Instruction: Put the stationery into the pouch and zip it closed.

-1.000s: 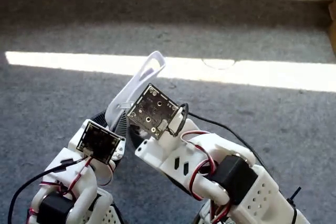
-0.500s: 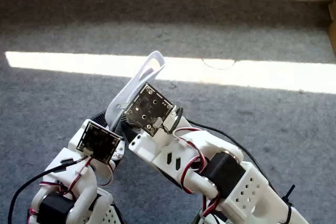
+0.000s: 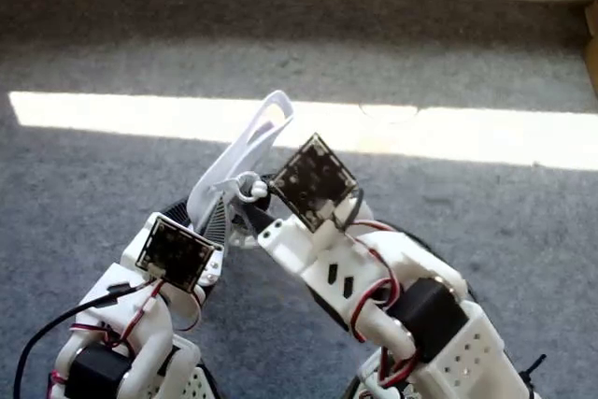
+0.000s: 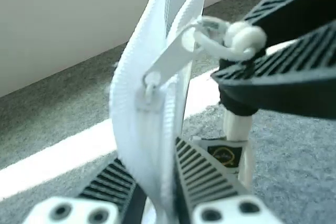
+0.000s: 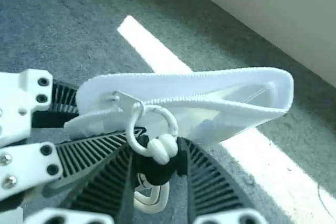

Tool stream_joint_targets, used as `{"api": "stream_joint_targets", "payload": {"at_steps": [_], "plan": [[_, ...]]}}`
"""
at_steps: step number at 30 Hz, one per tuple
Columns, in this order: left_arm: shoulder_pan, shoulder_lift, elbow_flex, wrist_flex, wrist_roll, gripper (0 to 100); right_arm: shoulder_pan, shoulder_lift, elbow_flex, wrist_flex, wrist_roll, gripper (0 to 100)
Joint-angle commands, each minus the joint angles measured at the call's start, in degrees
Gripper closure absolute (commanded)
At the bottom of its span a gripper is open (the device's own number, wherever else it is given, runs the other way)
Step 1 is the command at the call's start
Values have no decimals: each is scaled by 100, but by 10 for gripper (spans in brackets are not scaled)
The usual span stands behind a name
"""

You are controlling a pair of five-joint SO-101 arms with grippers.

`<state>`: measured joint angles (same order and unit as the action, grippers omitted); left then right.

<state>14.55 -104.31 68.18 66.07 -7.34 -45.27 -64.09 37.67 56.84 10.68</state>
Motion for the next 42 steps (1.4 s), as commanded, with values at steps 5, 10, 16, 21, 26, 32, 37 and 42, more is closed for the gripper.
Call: {"api": "stream_joint_targets", "payload": {"at_steps": [5, 10, 16, 21, 26, 32, 37, 42], "plan": [[-110, 4, -22, -149, 70, 989, 110, -760, 418, -31, 545, 993], [-110, 4, -57, -149, 79, 900, 101, -769, 576, -13, 668, 993], [-119, 4, -286, 26, 457, 801, 110, -787, 585, 4, 668, 993], [-110, 4, -637, 352, 466, 822, 127, -796, 585, 13, 668, 993], [-110, 4, -752, 378, 475, 823, 136, -796, 585, 22, 668, 993], [-110, 4, -1059, 571, 475, 860, 136, -796, 593, 101, 659, 993], [-110, 4, -1059, 580, 466, 931, 136, -796, 585, 127, 651, 993], [-110, 4, -1068, 554, 457, 997, 145, -796, 585, 127, 651, 993]]}}
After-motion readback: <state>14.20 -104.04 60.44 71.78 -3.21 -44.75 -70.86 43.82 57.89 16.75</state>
